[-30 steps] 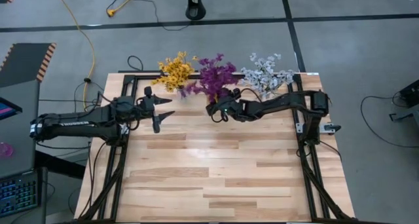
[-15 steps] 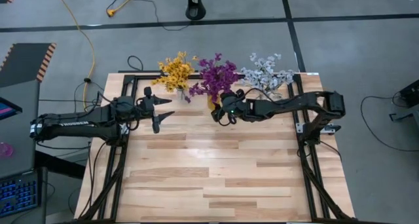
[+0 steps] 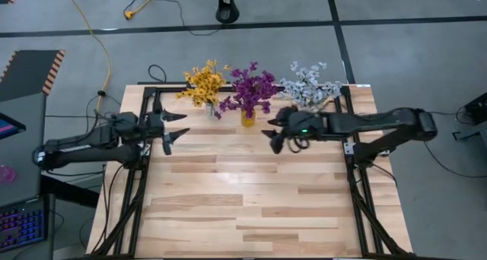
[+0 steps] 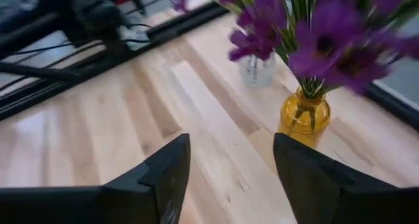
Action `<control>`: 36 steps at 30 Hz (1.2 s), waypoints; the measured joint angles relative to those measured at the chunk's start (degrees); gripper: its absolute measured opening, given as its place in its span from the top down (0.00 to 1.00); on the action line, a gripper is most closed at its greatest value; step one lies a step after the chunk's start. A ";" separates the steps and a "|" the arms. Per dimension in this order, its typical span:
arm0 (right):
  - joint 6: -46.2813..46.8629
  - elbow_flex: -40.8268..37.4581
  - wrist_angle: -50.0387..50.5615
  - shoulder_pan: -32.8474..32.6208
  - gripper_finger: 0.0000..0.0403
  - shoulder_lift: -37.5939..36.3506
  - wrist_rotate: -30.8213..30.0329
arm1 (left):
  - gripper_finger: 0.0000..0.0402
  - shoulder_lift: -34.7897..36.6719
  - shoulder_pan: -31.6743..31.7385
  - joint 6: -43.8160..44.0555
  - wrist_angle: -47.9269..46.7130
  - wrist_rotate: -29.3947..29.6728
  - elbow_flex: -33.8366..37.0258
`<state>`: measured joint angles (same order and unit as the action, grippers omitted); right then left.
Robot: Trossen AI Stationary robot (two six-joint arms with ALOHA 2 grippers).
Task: Sort flowers into vase by color
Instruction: Return to Home Position
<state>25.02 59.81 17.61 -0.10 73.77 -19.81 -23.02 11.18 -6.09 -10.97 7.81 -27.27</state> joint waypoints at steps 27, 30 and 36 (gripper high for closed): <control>-17.94 -27.15 -4.95 -4.35 0.86 -36.34 7.32 | 0.99 7.05 -0.02 2.80 18.73 -11.65 17.97; -17.88 -34.56 -13.54 -4.26 0.89 -39.07 9.16 | 1.00 7.07 0.00 2.71 21.71 -11.88 19.79; -15.04 -44.97 -22.85 -4.26 0.95 -43.96 9.34 | 1.00 7.18 0.00 2.07 20.93 -10.94 20.22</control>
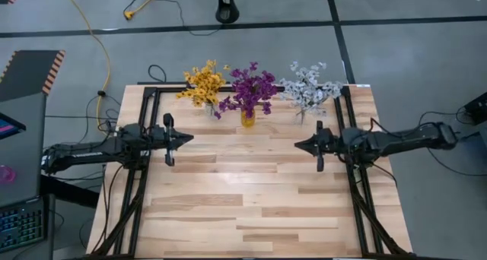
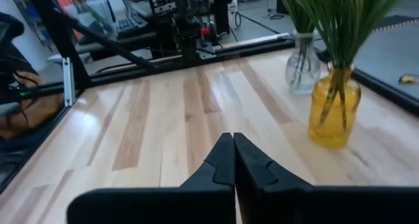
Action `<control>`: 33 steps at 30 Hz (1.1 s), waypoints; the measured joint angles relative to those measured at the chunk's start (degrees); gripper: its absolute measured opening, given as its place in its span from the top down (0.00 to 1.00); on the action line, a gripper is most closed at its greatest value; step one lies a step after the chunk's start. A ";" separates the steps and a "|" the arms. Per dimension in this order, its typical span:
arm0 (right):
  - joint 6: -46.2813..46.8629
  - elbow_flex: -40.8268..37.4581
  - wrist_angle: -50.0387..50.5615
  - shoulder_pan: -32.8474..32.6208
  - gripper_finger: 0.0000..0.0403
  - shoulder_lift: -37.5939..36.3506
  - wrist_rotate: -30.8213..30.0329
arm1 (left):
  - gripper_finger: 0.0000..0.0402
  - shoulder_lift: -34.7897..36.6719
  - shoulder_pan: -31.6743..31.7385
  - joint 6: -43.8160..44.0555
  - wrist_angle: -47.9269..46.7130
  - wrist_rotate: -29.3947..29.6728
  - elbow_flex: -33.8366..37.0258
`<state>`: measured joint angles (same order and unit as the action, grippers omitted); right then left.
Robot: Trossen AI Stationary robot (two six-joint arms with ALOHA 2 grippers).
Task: Sort flowers into vase by color
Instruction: Return to Home Position
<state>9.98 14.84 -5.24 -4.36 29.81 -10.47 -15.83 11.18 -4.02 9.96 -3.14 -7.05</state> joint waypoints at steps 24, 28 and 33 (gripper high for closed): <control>-1.17 -14.36 2.00 0.00 0.91 -25.13 0.03 | 1.00 15.72 -0.02 0.27 -16.20 1.44 0.38; -3.83 -14.37 2.16 0.00 0.94 -25.88 0.05 | 1.00 15.63 -0.02 -0.02 -13.61 1.43 3.67; -4.48 -14.39 2.31 0.00 0.92 -25.73 0.07 | 1.00 15.67 0.00 -1.03 -7.80 1.59 6.43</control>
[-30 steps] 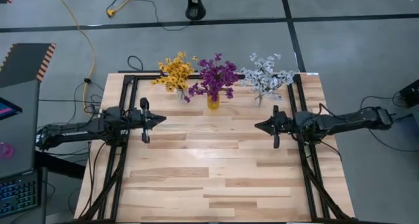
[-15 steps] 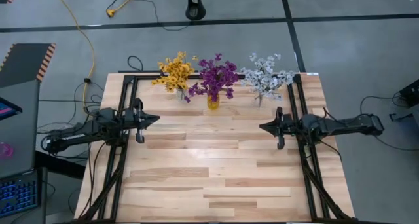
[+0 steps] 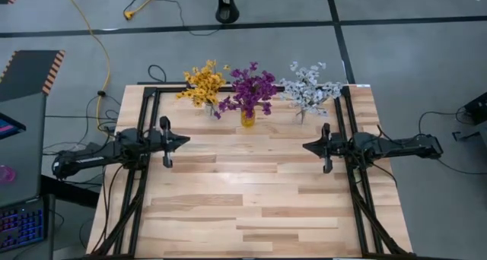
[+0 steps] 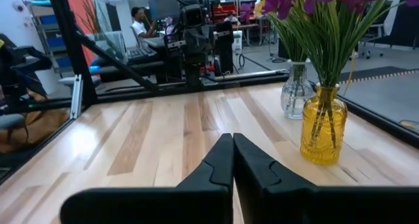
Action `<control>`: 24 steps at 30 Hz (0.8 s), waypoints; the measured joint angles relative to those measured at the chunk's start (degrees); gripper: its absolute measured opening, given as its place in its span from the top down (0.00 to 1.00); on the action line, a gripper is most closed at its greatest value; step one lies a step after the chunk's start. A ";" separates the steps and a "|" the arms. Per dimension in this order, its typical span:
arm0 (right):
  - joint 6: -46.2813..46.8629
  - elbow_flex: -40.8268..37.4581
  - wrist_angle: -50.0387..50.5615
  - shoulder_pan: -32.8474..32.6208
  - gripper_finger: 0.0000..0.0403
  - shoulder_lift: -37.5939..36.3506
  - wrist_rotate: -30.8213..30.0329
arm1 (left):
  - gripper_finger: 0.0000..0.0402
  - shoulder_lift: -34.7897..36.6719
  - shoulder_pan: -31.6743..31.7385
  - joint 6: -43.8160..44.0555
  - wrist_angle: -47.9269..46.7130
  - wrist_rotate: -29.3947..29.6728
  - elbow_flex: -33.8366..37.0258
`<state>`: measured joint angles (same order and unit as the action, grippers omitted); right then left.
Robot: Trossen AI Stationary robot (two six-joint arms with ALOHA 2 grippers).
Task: Sort flowers into vase by color
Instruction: Return to Home Position
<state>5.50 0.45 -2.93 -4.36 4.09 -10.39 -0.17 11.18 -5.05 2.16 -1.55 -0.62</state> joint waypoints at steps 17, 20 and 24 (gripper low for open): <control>-1.48 -0.09 0.34 2.13 0.91 0.01 0.00 | 1.00 -0.04 0.00 -4.38 -0.67 2.35 0.04; -1.51 -0.11 0.34 2.64 0.90 0.01 0.02 | 1.00 -0.04 0.00 -4.91 -0.68 2.35 0.04; -1.54 -0.11 0.36 3.59 0.90 0.01 0.00 | 1.00 -0.04 0.00 -6.13 -0.70 2.36 0.04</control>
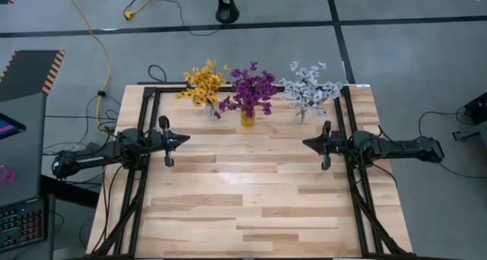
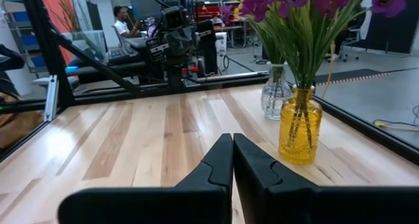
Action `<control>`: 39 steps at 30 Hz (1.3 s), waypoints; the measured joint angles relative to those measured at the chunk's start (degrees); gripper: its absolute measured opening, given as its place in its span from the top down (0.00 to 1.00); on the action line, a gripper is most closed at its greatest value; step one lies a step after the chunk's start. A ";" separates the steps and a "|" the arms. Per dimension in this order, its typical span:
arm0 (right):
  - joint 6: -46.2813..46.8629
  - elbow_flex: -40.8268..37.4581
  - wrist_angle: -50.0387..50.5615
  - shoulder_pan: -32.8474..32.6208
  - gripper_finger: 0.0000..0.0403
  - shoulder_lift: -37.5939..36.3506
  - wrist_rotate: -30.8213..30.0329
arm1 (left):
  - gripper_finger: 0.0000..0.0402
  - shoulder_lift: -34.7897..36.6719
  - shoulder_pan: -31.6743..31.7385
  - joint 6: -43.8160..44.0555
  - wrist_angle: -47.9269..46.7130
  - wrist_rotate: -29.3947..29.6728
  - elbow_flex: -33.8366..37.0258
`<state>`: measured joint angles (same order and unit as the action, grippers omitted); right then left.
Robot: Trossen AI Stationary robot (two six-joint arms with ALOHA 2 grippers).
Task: Sort flowers into vase by color
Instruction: Return to Home Position
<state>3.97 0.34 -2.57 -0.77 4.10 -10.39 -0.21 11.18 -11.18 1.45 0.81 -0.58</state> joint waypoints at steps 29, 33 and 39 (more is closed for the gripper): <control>0.07 -0.09 0.00 1.31 0.90 0.00 -0.04 | 1.00 -0.04 0.00 2.86 -0.04 0.01 0.06; 0.09 -0.09 0.00 1.31 0.90 0.00 -0.04 | 1.00 -0.04 0.00 3.50 -0.04 0.02 0.07; 0.09 -0.09 0.00 1.31 0.90 0.00 -0.07 | 1.00 -0.04 0.00 3.53 -0.04 0.03 0.07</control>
<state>4.05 0.25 -2.57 0.54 4.10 -10.46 -0.25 11.18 -7.65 1.41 0.84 -0.51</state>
